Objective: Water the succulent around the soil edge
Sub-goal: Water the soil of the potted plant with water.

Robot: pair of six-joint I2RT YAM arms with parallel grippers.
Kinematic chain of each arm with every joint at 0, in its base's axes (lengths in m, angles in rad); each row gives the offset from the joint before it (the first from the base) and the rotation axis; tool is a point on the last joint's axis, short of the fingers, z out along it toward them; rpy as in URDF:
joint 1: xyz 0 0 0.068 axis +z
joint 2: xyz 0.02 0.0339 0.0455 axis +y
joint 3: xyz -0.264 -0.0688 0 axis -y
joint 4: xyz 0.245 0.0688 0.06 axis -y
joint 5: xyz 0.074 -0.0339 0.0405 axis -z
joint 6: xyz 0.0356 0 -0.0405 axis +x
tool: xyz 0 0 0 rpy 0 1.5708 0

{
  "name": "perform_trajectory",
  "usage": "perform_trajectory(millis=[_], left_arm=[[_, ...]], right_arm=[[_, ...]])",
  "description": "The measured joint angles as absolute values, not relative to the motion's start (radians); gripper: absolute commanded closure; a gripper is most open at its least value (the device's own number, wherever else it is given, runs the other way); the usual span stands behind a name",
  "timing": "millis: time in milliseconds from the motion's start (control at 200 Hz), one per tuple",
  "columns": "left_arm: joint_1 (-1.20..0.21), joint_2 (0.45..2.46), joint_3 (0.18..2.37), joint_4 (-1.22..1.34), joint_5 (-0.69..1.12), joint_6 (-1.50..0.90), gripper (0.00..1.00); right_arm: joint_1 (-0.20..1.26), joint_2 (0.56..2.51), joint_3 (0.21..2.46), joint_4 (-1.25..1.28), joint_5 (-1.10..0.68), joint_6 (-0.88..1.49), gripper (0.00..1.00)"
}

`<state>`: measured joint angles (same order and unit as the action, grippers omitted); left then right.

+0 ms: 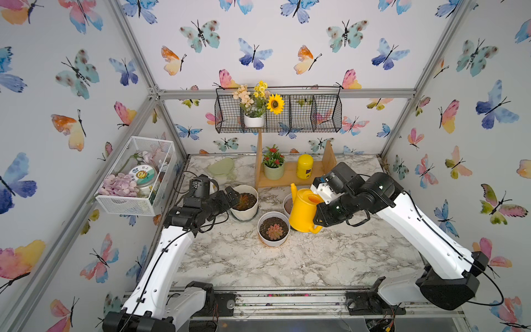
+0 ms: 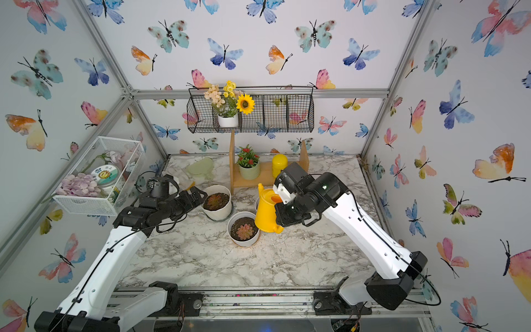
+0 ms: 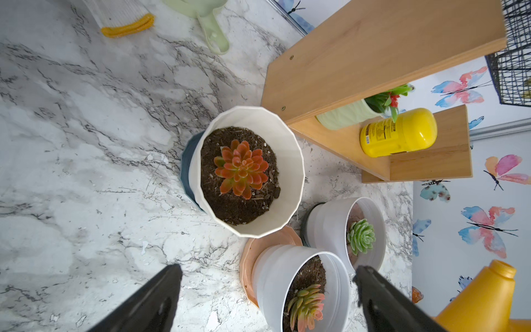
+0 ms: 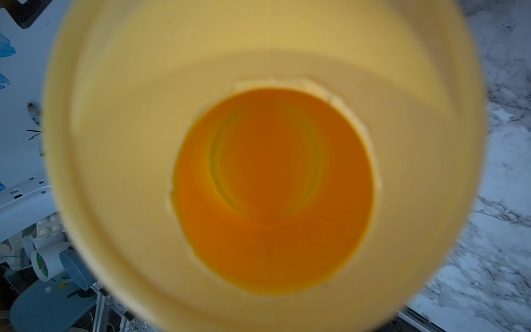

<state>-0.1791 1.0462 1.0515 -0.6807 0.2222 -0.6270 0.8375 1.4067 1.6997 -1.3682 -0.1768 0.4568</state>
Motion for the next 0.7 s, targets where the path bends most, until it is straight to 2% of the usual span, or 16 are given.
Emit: perform_trajectory(millis=[190,431,551,701], left_arm=[[-0.179,1.061,1.068,-0.780,0.223,-0.576,0.01],[-0.179,1.054,1.065,-0.819,0.231,-0.535,0.02],[-0.179,1.030,1.029,-0.820,0.252,-0.534,0.01],[-0.179,0.986,0.974,-0.820,0.273,-0.534,0.01]], right_arm=[[1.046,1.441,1.684,-1.373,-0.103,0.549,0.99],[1.219,1.526,1.679,-1.372,-0.091,0.678,0.99],[1.271,1.531,1.679,-1.372,-0.097,0.734,0.99],[1.270,1.512,1.628,-1.369,-0.122,0.774,0.99]])
